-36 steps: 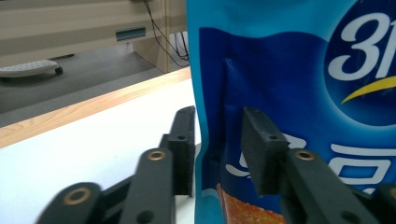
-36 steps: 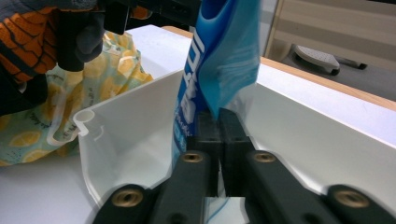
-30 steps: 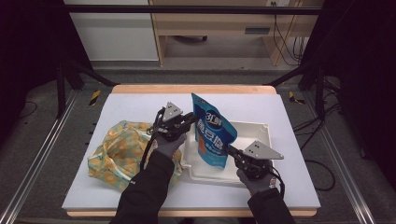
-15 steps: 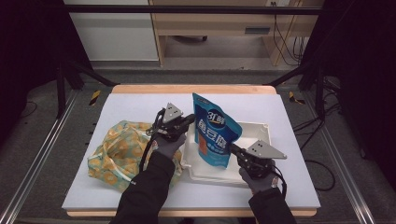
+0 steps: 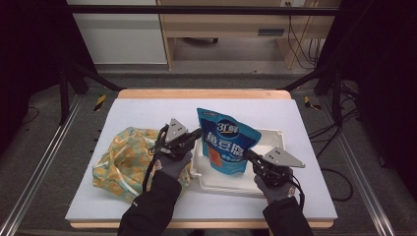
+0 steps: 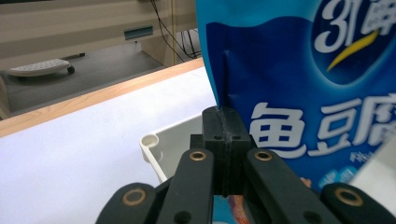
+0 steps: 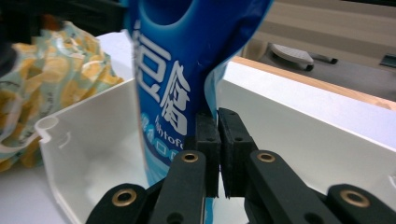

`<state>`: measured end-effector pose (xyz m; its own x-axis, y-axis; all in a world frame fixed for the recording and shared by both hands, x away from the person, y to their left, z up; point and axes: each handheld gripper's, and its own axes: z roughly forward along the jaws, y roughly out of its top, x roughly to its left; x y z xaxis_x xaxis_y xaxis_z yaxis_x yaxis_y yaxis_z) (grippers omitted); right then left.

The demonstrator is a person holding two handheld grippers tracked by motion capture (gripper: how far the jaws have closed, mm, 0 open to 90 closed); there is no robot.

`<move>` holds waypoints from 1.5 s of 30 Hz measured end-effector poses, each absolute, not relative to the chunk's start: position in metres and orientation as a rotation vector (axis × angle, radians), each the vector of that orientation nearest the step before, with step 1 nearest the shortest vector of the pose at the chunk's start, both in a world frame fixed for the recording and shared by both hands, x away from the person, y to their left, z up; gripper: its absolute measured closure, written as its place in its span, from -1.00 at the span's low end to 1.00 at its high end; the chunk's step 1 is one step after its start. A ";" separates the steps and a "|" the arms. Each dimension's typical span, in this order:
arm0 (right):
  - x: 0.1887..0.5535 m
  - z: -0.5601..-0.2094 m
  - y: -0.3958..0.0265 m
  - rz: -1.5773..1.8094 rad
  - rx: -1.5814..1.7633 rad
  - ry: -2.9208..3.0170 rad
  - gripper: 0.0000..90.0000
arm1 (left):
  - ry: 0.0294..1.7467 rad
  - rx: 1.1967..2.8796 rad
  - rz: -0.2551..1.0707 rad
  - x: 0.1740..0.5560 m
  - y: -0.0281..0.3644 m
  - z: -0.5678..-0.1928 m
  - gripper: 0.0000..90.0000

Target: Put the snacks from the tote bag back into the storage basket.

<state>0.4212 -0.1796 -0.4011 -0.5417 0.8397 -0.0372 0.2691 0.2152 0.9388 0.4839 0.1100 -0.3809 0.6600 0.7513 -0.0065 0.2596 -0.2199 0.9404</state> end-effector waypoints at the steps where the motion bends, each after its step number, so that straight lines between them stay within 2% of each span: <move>1: 0.422 -0.401 -0.180 1.321 1.028 1.931 0.95 | 0.813 1.780 0.569 0.480 0.110 -0.381 1.00; 5: 0.423 -0.402 -0.181 1.322 1.045 1.917 0.94 | 0.819 1.769 0.593 0.472 0.111 -0.383 1.00; 9: 0.423 -0.403 -0.181 1.316 1.048 1.914 0.88 | 0.821 1.766 0.604 0.479 0.112 -0.383 1.00; 13: 0.421 -0.403 -0.182 1.293 1.046 1.923 0.88 | 0.804 1.755 0.574 0.486 0.110 -0.380 0.69; 15: 0.420 -0.402 -0.182 1.288 1.050 1.921 0.96 | 0.806 1.761 0.582 0.488 0.108 -0.380 0.67; 18: 0.420 -0.402 -0.182 1.279 1.041 1.927 1.00 | 0.810 1.763 0.525 0.494 0.109 -0.380 0.74; 20: 0.420 -0.401 -0.182 1.278 1.042 1.928 1.00 | 0.796 1.772 0.493 0.497 0.110 -0.382 0.87; 24: 0.422 -0.401 -0.182 1.283 1.046 1.924 1.00 | 0.783 1.780 0.488 0.497 0.109 -0.382 1.00; 33: 0.428 -0.401 -0.188 1.299 1.080 1.913 1.00 | 0.760 1.820 0.553 0.469 0.105 -0.375 1.00; 45: 0.428 -0.400 -0.177 1.321 1.043 1.960 1.00 | 0.782 1.835 0.556 0.447 0.120 -0.374 1.00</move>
<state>0.4284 -0.1766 -0.4002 -0.5473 0.8367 -0.0202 0.2951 0.2155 0.9309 0.4470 0.1202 -0.3739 0.6825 0.7306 0.0203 0.2593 -0.2679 0.9279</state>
